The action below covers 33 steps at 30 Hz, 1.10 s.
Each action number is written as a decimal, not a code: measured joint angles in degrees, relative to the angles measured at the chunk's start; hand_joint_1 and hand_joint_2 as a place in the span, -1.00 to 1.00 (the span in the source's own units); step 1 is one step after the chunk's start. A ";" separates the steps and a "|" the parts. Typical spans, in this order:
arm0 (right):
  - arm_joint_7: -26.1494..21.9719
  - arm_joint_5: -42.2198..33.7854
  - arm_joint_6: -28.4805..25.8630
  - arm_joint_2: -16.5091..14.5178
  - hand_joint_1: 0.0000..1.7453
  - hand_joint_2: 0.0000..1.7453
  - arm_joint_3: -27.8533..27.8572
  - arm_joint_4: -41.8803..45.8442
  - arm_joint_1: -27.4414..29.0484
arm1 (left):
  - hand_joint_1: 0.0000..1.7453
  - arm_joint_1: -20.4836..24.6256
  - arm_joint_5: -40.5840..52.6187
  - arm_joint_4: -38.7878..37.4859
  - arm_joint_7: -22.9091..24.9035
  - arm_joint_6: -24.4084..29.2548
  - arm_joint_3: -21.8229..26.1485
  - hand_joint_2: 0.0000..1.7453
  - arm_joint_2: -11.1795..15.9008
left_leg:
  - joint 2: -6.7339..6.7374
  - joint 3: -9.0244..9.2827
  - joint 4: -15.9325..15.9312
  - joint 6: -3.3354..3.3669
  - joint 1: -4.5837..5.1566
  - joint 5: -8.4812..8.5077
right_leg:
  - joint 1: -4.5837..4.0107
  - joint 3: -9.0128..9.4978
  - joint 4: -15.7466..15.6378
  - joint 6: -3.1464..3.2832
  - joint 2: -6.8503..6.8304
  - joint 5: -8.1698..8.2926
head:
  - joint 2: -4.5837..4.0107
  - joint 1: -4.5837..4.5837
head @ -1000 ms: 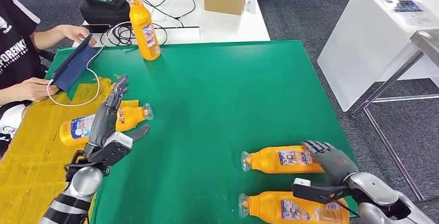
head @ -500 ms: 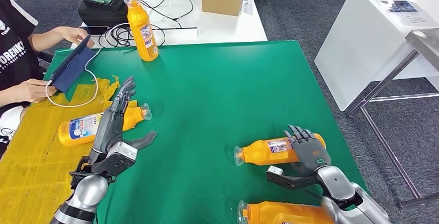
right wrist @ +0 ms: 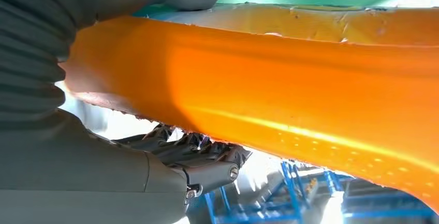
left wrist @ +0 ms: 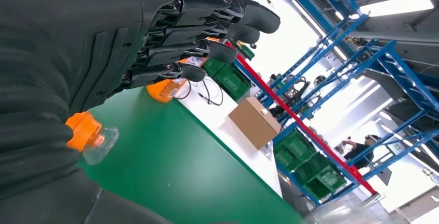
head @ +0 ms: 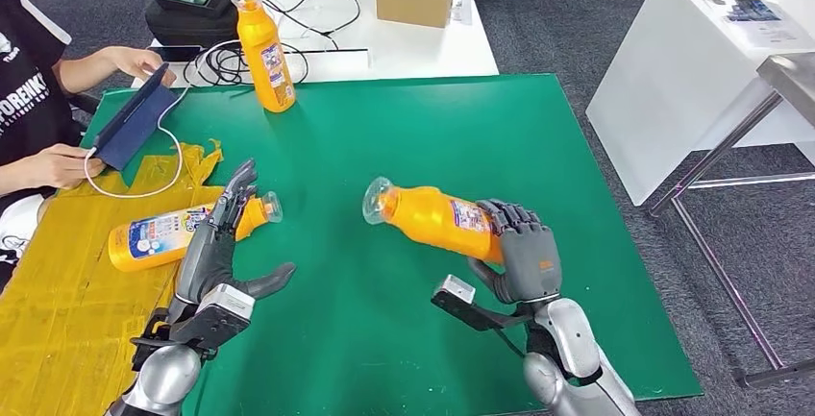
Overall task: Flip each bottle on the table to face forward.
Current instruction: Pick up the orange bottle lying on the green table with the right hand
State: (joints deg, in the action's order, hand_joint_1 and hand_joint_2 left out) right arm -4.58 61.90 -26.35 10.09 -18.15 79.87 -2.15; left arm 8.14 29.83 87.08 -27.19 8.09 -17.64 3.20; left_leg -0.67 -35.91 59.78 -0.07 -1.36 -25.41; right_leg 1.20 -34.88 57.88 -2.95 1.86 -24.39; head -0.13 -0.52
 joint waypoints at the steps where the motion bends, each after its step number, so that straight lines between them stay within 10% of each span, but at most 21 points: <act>1: -1.91 -3.63 -0.13 -1.05 1.00 1.00 0.18 0.89 0.05 | -1.00 -0.01 -0.46 0.00 -0.21 -0.29 0.00 1.00 -0.03 | 0.00 -0.01 0.00 0.00 0.00 0.00 | 0.01 0.00 0.00 0.00 0.00 0.00 | 0.00 0.00; 19: -15.33 -37.51 12.62 -13.89 1.00 1.00 -0.31 4.76 -1.69 | -1.00 0.35 -7.58 0.13 -3.73 -7.94 -3.50 1.00 -1.84 | 0.04 -0.01 0.00 0.00 0.01 0.00 | 0.00 -0.04 0.00 0.00 0.00 0.00 | 0.00 0.00; 33: -16.17 -26.32 8.87 -20.43 1.00 1.00 -14.05 -9.24 -7.88 | -1.00 2.60 -18.97 1.90 -2.08 -13.34 -7.97 1.00 -2.83 | 0.01 -0.03 0.00 -0.04 0.00 0.03 | -0.01 -0.06 0.02 0.00 0.00 0.00 | 0.00 0.02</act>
State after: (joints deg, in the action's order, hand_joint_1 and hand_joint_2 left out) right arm -20.74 35.58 -17.48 -10.35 -32.21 70.62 -10.03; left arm 10.74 10.86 88.97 -29.27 -5.25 -25.61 0.37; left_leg -0.66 -35.94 59.78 -0.10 -1.36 -25.38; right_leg 1.19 -34.95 57.89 -2.95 1.86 -24.39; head -0.13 -0.51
